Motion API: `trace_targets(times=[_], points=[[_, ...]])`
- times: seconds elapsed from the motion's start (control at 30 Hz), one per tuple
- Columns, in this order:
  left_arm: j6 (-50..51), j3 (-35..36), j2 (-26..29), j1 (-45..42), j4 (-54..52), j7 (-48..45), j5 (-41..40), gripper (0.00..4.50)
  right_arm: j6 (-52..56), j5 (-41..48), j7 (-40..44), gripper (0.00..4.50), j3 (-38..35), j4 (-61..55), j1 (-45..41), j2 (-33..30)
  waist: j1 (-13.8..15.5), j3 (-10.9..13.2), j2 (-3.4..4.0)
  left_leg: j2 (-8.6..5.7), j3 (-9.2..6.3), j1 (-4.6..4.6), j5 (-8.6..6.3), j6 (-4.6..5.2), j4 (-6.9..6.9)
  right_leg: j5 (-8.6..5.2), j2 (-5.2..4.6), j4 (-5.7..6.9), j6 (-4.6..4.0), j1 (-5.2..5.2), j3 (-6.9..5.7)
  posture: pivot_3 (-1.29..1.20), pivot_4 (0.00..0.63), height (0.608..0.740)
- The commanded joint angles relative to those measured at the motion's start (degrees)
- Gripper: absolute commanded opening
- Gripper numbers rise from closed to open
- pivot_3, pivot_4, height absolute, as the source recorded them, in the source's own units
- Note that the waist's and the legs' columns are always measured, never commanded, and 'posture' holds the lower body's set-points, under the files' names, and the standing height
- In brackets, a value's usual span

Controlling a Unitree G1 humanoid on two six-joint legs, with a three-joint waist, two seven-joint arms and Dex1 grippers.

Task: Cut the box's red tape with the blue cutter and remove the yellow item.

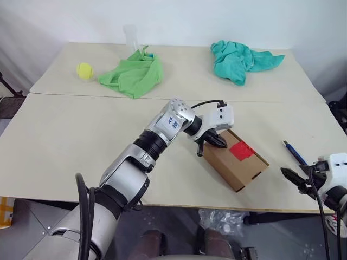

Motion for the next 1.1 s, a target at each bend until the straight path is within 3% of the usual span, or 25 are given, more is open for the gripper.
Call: trace_targets(times=[0.03, 0.23, 0.3, 0.37, 0.5, 0.7, 0.9, 1.1], points=[[1.4, 1.56, 1.54, -1.27, 3.11, 2.44, 1.74, 0.0, 0.49, 0.88, -0.22, 4.46, -3.97, -5.02, 0.34, -2.95, -0.01, 0.01, 0.02, 0.0, 0.0, 0.0, 0.0, 0.0, 0.01, 0.0, 0.0, 0.0, 0.0, 0.0, 0.02, 0.0, 0.15, 0.74], [1.78, 6.01, 3.13, -5.88, 6.01, 1.56, -0.3, 0.0, 5.29, 5.01, 1.95, 4.46, -4.79, -7.63, -1.95, -8.41, -0.21, 0.07, 0.1, 0.04, 0.03, -0.06, 0.0, 0.02, -0.11, -0.02, 0.04, 0.02, -0.03, -0.15, -0.07, 0.0, 0.15, 0.74], [2.97, 7.72, 4.49, -7.93, 6.05, 0.22, -1.39, 0.0, 5.59, 4.1, 1.9, 4.09, -2.63, -6.37, -4.45, -11.04, -0.22, 0.2, 0.22, 0.03, 0.03, -0.15, 0.0, 0.03, -0.15, -0.01, 0.05, 0.11, -0.02, -0.19, -0.12, 0.0, 0.15, 0.74], [3.84, 7.86, 6.11, -9.22, 5.88, -0.78, -0.98, 0.0, 4.83, 1.08, 1.52, 3.57, 1.58, -2.62, -7.31, -13.91, -0.34, 0.27, 0.27, -0.04, 0.1, -0.37, 0.01, 0.09, -0.11, 0.02, 0.04, 0.14, 0.04, -0.38, -0.11, 0.0, 0.15, 0.74], [6.01, 5.92, 8.16, -9.04, 3.43, -2.91, 0.77, 0.0, 2.49, -1.44, 3.09, 2.11, 8.49, 3.31, -12.19, -16.12, 0.15, 0.25, 0.3, -0.12, 0.2, -0.5, 0.04, 0.14, -0.22, 0.02, 0.05, 0.12, 0.05, -0.54, -0.13, 0.0, 0.15, 0.74], [19.79, -1.79, 12.29, -3.72, -13.28, -12.46, 1.31, 0.0, 0.46, -4.46, 8.19, 0.04, 19.33, 8.93, -18.12, -18.19, 0.08, 0.28, 0.35, -0.3, 0.23, -1.06, 0.09, 0.32, -0.09, 0.08, 0.06, 0.08, 0.18, -0.91, -0.16, 0.0, 0.15, 0.74], [40.65, -8.55, 10.18, -2.31, -20.89, -13.53, -0.29, 0.0, 2.44, -3.96, 12.33, 0.04, 25.15, 7.95, -23.04, -18.81, -0.01, 0.29, 0.36, -0.29, 0.21, -1.12, 0.11, 0.35, 0.04, 0.13, 0.06, 0.04, 0.33, -0.87, -0.13, 0.0, 0.15, 0.74], [47.69, -8.54, 7.15, -2.91, -20.71, -10.6, -4.04, 0.0, 3.47, -4.14, 12.99, 0.04, 26.32, 6.59, -23.65, -18.27, -0.17, 0.3, 0.37, -0.26, 0.18, -1.11, 0.16, 0.32, 0.09, 0.14, 0.06, 0.08, 0.34, -0.86, -0.1, 0.0, 0.15, 0.74]])
